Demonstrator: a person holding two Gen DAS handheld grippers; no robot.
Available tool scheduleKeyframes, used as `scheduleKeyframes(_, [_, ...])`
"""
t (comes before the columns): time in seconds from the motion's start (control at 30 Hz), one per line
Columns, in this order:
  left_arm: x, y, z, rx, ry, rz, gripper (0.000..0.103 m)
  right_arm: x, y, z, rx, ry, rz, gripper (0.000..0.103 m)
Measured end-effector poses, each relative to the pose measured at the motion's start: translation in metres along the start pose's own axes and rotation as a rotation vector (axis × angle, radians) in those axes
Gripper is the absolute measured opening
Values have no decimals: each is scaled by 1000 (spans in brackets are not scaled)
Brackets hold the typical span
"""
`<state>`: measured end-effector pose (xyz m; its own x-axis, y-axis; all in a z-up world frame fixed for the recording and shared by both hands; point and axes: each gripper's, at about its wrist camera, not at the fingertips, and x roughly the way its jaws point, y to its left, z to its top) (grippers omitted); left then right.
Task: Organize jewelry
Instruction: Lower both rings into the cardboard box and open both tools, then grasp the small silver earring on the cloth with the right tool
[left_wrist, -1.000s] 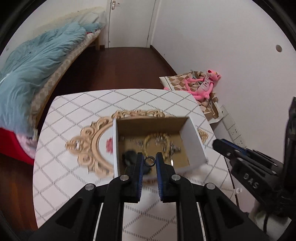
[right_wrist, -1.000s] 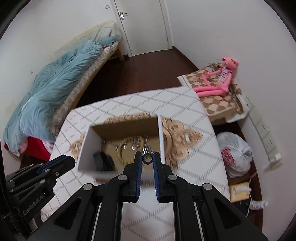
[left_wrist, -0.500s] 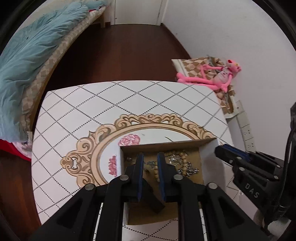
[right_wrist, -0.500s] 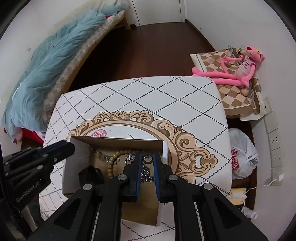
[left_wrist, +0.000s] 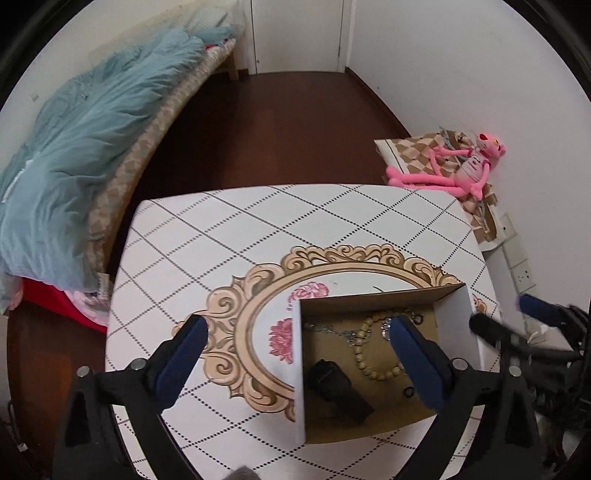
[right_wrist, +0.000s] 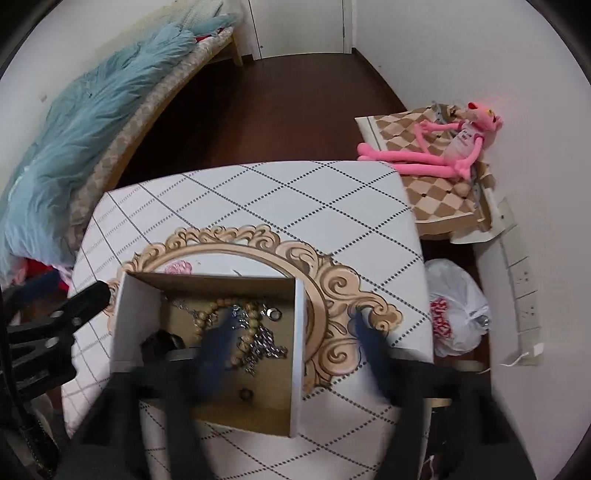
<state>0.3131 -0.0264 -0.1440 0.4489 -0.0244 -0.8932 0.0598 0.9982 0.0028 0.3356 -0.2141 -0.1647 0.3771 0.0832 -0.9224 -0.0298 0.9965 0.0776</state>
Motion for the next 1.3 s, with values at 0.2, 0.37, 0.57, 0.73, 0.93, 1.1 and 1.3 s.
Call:
scheduleKeyframes(0.2, [-7, 2, -20, 6, -25, 49, 102, 0, 3, -24, -12, 17, -70, 98])
scheduleKeyframes(0.37, [-16, 1, -35, 6, -26, 55, 102, -9, 8, -37, -17, 6, -87, 100])
scheduleKeyframes(0.57, [-46, -1, -46, 18, -74, 48, 102, -40, 18, -48, -32, -51, -104, 100])
scheduleKeyframes(0.73, [-76, 0, -54, 20, -127, 53, 102, -71, 26, -56, -43, -112, -118, 100])
scheduleKeyframes(0.93, [-109, 3, -63, -4, -172, 41, 102, -110, 31, -69, -46, -176, -115, 100])
scheduleKeyframes(1.1, [-133, 7, -68, -24, -202, 51, 102, -137, 34, -78, -33, -210, -85, 100])
scheduleKeyframes(1.3, [-146, 8, -87, -51, -207, 104, 102, -153, 20, -97, 8, -215, -50, 101])
